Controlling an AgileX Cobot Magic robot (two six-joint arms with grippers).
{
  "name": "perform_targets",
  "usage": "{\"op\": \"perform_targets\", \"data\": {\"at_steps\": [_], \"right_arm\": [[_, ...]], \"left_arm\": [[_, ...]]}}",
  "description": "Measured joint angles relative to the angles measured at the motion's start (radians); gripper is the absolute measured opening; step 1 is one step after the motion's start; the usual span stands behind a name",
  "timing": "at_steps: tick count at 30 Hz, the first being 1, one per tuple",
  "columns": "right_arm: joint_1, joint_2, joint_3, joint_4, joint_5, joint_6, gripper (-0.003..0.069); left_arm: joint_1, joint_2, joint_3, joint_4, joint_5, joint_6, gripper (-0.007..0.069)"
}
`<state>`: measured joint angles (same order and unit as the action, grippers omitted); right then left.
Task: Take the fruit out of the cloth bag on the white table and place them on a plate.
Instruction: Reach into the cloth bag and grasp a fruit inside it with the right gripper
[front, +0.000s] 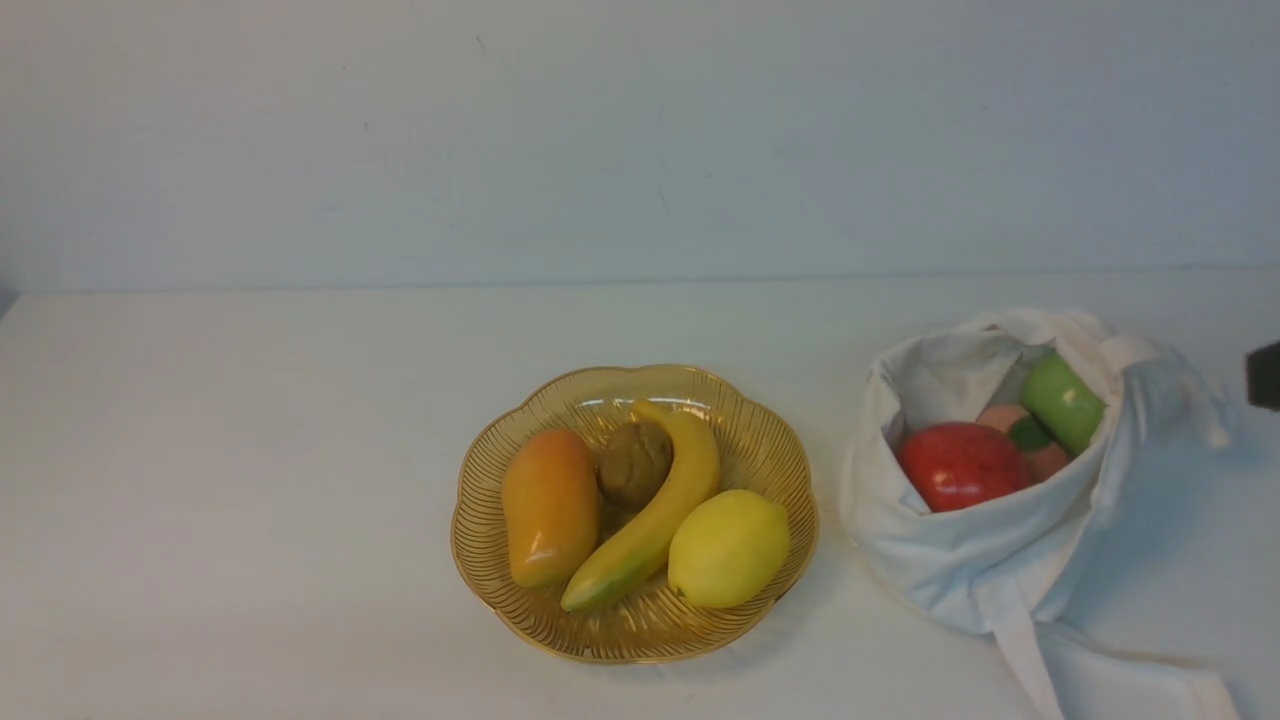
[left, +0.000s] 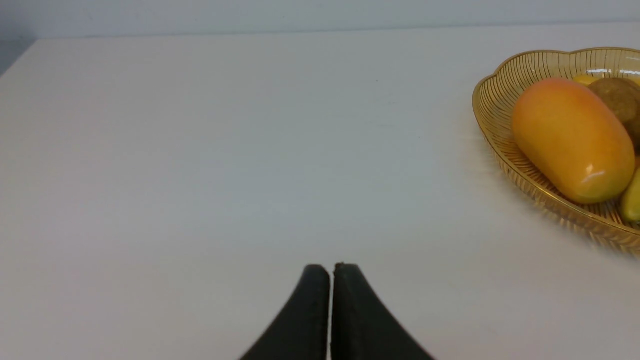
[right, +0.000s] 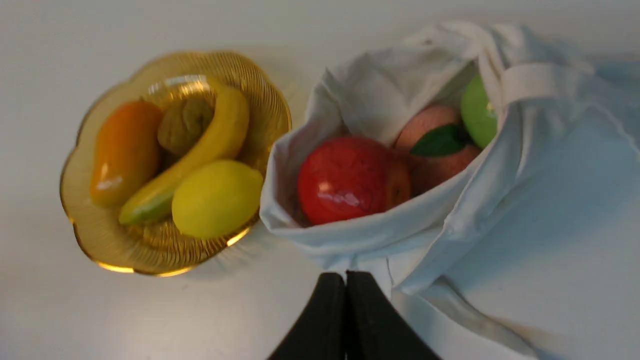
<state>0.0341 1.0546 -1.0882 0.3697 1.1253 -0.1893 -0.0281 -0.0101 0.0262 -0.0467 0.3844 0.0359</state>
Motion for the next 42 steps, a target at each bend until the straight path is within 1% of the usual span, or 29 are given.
{"op": "perform_targets", "data": {"at_steps": [1,3,6,7,10,13,15,18,19,20,21,24,25,26,28,29,32,39,42], "right_arm": [[0.019,0.076,-0.045,-0.012,0.019,-0.004,-0.0012],[0.061,0.148,-0.103,-0.040,0.030,0.000,-0.0011],[0.146,0.250,-0.170,-0.129,0.032,0.044,-0.0010],[0.187,0.289,-0.195,-0.178,0.032,0.082,-0.0008],[0.267,0.376,-0.236,-0.303,0.032,0.201,0.0006],[0.322,0.456,-0.262,-0.413,0.031,0.293,0.0050],[0.345,0.503,-0.270,-0.451,0.016,0.320,0.0101],[0.357,0.554,-0.271,-0.450,-0.023,0.333,0.0199],[0.360,0.571,-0.271,-0.445,-0.042,0.334,0.0255],[0.361,0.588,-0.271,-0.441,-0.054,0.335,0.0295],[0.362,0.605,-0.271,-0.437,-0.072,0.335,0.0358],[0.361,0.652,-0.271,-0.433,-0.089,0.350,0.0512],[0.361,0.663,-0.271,-0.433,-0.090,0.355,0.0539],[0.361,0.678,-0.271,-0.436,-0.090,0.366,0.0596],[0.361,0.698,-0.271,-0.440,-0.089,0.380,0.0652],[0.361,0.705,-0.271,-0.440,-0.089,0.383,0.0668],[0.361,0.721,-0.271,-0.441,-0.070,0.388,0.0687],[0.361,0.734,-0.271,-0.442,-0.001,0.411,0.0687],[0.361,0.735,-0.271,-0.441,0.022,0.418,0.0666]], "left_arm": [[0.000,0.000,0.000,0.000,0.000,0.000,-0.0008],[0.000,0.000,0.000,0.000,0.000,0.000,-0.0008],[0.000,0.000,0.000,0.000,0.000,0.000,-0.0008],[0.000,0.000,0.000,0.000,0.000,0.000,-0.0008],[0.000,0.000,0.000,0.000,0.000,0.000,-0.0008],[0.000,0.000,0.000,0.000,0.000,0.000,-0.0008],[0.000,0.000,0.000,0.000,0.000,0.000,-0.0008],[0.000,0.000,0.000,0.000,0.000,0.000,-0.0008],[0.000,0.000,0.000,0.000,0.000,0.000,-0.0008],[0.000,0.000,0.000,0.000,0.000,0.000,-0.0008],[0.000,0.000,0.000,0.000,0.000,0.000,-0.0008],[0.000,0.000,0.000,0.000,0.000,0.000,-0.0008],[0.000,0.000,0.000,0.000,0.000,0.000,-0.0008],[0.000,0.000,0.000,0.000,0.000,0.000,-0.0008],[0.000,0.000,0.000,0.000,0.000,0.000,-0.0008],[0.000,0.000,0.000,0.000,0.000,0.000,-0.0008],[0.000,0.000,0.000,0.000,0.000,0.000,-0.0008],[0.000,0.000,0.000,0.000,0.000,0.000,-0.0008],[0.000,0.000,0.000,0.000,0.000,0.000,-0.0008]]}}
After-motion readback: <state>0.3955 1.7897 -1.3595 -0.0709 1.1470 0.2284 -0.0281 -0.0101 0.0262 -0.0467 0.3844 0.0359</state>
